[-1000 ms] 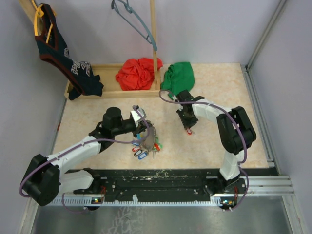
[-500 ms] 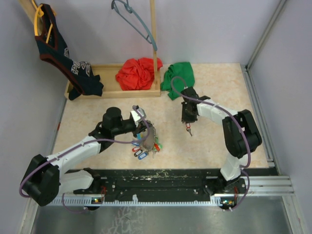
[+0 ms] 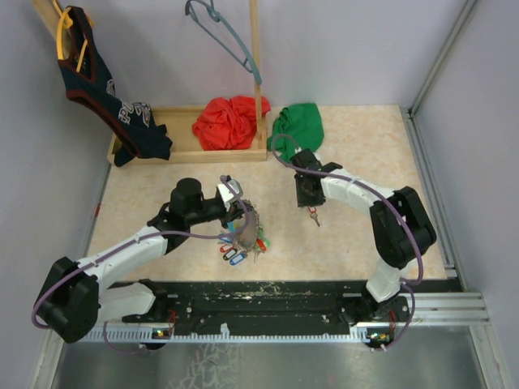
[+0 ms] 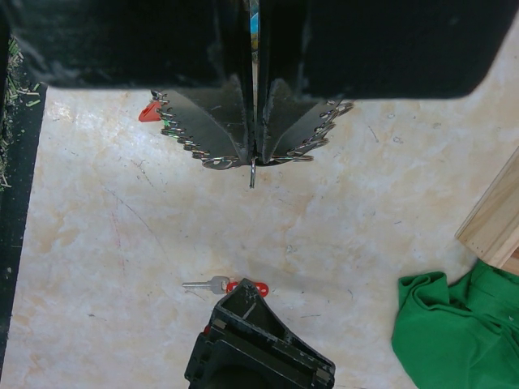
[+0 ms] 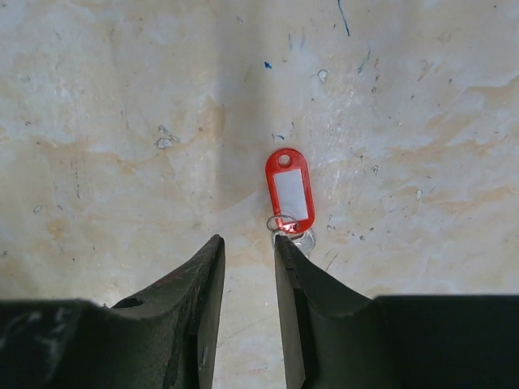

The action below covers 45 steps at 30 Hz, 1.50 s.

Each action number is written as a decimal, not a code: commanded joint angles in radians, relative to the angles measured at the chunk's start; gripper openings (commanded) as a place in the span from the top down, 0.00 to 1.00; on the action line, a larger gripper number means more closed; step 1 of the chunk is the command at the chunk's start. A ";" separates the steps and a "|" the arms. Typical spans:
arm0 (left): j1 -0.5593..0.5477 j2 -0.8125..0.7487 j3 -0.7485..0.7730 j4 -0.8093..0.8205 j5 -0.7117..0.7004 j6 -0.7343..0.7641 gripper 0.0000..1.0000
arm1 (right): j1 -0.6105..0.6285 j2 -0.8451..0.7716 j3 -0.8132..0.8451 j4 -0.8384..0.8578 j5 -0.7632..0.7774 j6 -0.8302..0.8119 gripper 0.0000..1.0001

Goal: Put the keys on the keyring

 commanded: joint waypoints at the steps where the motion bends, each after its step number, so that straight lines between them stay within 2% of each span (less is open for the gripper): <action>1: -0.007 -0.025 0.028 0.020 0.011 0.000 1.00 | 0.005 -0.044 -0.005 -0.008 0.051 -0.002 0.68; 5: -0.007 -0.026 0.028 0.017 0.010 -0.001 1.00 | 0.005 -0.037 -0.020 0.030 0.033 -0.056 0.68; 14: -0.009 -0.026 0.028 0.017 0.010 0.001 1.00 | -0.023 0.000 -0.027 0.067 -0.021 -0.296 0.67; 21: -0.010 -0.026 0.028 0.016 0.011 0.002 1.00 | -0.046 0.026 -0.034 0.075 -0.126 -0.363 0.66; 32: -0.010 -0.021 0.030 0.014 0.011 0.003 1.00 | -0.050 0.074 -0.032 0.055 -0.140 -0.378 0.67; 42: -0.010 -0.016 0.033 0.014 0.015 0.004 1.00 | -0.043 0.047 -0.043 0.023 -0.162 -0.364 0.87; 45: -0.010 -0.015 0.033 0.014 0.015 0.004 1.00 | -0.041 0.035 -0.035 0.012 -0.159 -0.359 0.97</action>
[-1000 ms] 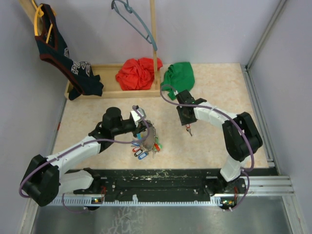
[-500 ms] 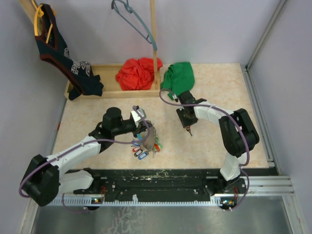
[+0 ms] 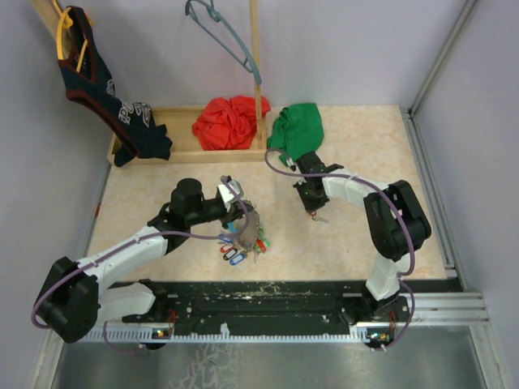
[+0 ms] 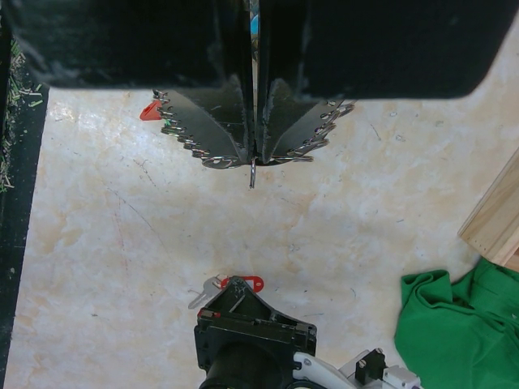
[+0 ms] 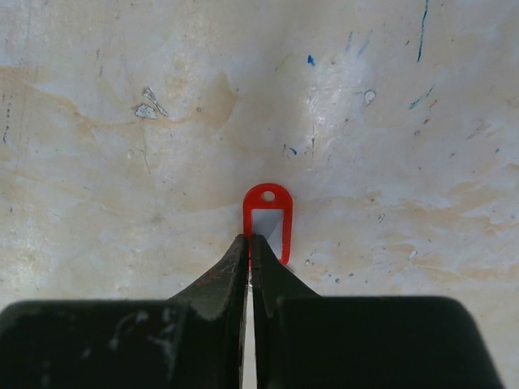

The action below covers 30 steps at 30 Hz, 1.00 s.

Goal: Put the keys on the keyring

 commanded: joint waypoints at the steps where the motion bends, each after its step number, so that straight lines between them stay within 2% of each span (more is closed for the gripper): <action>1: -0.004 -0.015 0.033 0.014 0.015 0.003 1.00 | 0.006 -0.035 0.006 -0.036 -0.014 0.010 1.00; 7: -0.004 -0.016 0.033 0.014 0.015 0.003 1.00 | 0.010 -0.069 0.027 -0.064 -0.027 0.015 1.00; 10: -0.004 -0.015 0.033 0.014 0.014 0.003 1.00 | 0.012 -0.078 0.041 -0.098 0.019 0.040 0.98; 14: -0.004 -0.014 0.033 0.015 0.013 0.003 1.00 | 0.050 -0.079 0.048 -0.143 0.120 0.111 0.75; 16: -0.004 -0.014 0.033 0.014 0.012 0.004 1.00 | 0.079 -0.084 0.041 -0.150 0.166 0.172 0.69; 18: -0.004 -0.015 0.033 0.014 0.012 0.003 1.00 | 0.098 -0.091 0.028 -0.146 0.234 0.268 0.69; 21: -0.004 -0.014 0.033 0.014 0.014 0.002 1.00 | 0.120 -0.107 -0.005 -0.112 0.235 0.362 0.69; 30: -0.005 -0.025 0.031 0.015 0.013 0.000 1.00 | 0.132 -0.157 -0.027 -0.084 0.321 0.422 0.69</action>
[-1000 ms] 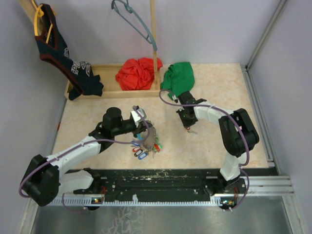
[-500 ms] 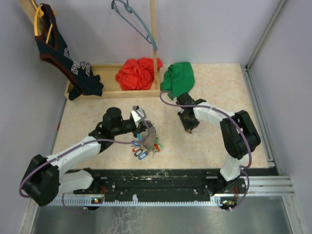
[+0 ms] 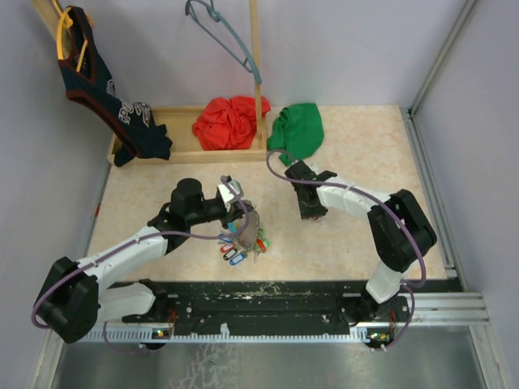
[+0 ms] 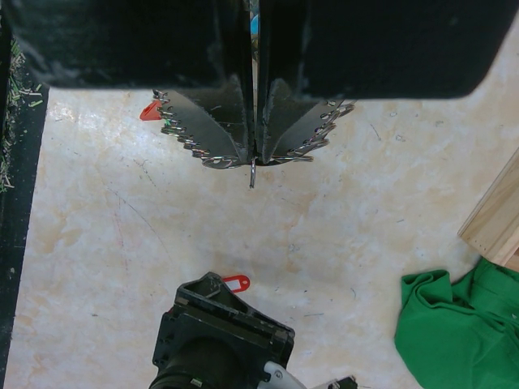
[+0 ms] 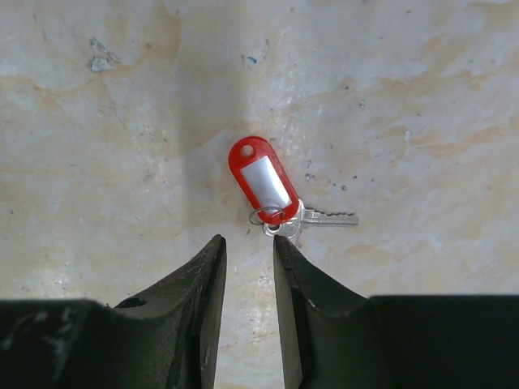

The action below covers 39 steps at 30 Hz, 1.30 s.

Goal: Put the keys on the keyring

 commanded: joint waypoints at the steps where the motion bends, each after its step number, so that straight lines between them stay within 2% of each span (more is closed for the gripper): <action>1: -0.006 -0.023 0.031 0.015 0.012 0.000 1.00 | 0.007 -0.088 0.002 0.037 0.093 0.089 0.69; 14: -0.007 -0.028 0.032 0.012 0.010 0.000 1.00 | 0.022 -0.055 -0.078 0.129 0.135 0.234 0.73; 27: -0.010 -0.029 0.031 0.011 0.008 0.000 1.00 | 0.022 0.012 -0.130 0.175 0.193 0.244 0.79; 35: -0.010 -0.031 0.031 0.012 0.009 0.000 1.00 | 0.022 -0.029 -0.113 0.180 0.205 0.171 0.99; 39: -0.010 -0.030 0.031 0.012 0.009 0.001 1.00 | 0.022 -0.106 -0.093 0.188 0.181 0.096 1.00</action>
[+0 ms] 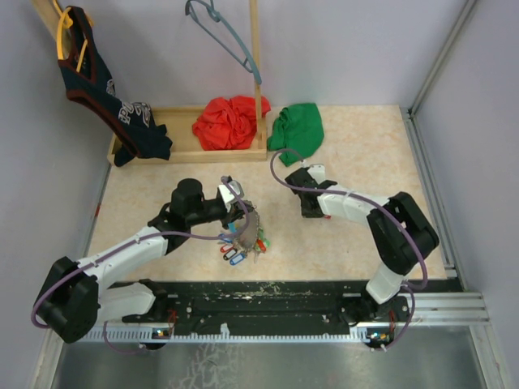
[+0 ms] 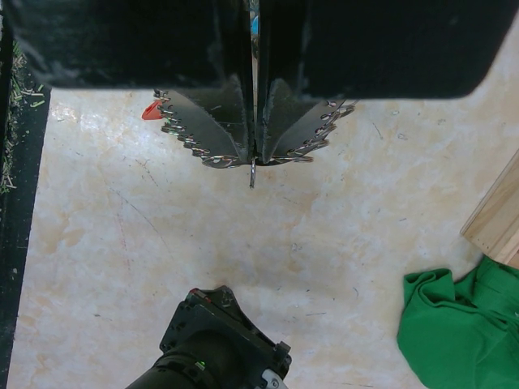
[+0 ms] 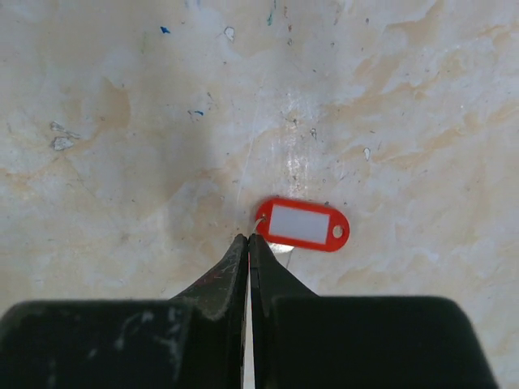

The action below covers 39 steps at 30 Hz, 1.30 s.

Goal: Put the keys on the keyring

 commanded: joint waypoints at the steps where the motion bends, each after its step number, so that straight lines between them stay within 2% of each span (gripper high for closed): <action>1: -0.006 -0.029 0.031 0.013 0.008 0.001 1.00 | 0.004 -0.095 0.020 0.015 -0.020 -0.095 1.00; 8: -0.006 -0.030 0.031 0.014 0.010 0.001 1.00 | 0.001 -0.213 0.011 0.073 -0.108 -0.214 1.00; 14: -0.005 -0.034 0.030 0.014 0.008 0.000 1.00 | -0.006 -0.235 -0.019 0.102 -0.169 -0.277 1.00; 19: -0.007 -0.033 0.028 0.020 0.013 -0.001 1.00 | -0.007 -0.287 -0.079 0.185 -0.345 -0.319 1.00; 22: -0.007 -0.032 0.028 0.020 0.015 -0.001 1.00 | -0.011 -0.296 -0.109 0.229 -0.391 -0.329 1.00; 31: -0.007 -0.046 0.013 0.043 0.019 -0.001 1.00 | -0.042 -0.248 -0.182 0.333 -0.398 -0.293 1.00; 39: -0.006 -0.043 0.010 0.053 0.024 -0.005 1.00 | -0.054 -0.297 -0.278 0.310 -0.361 -0.194 1.00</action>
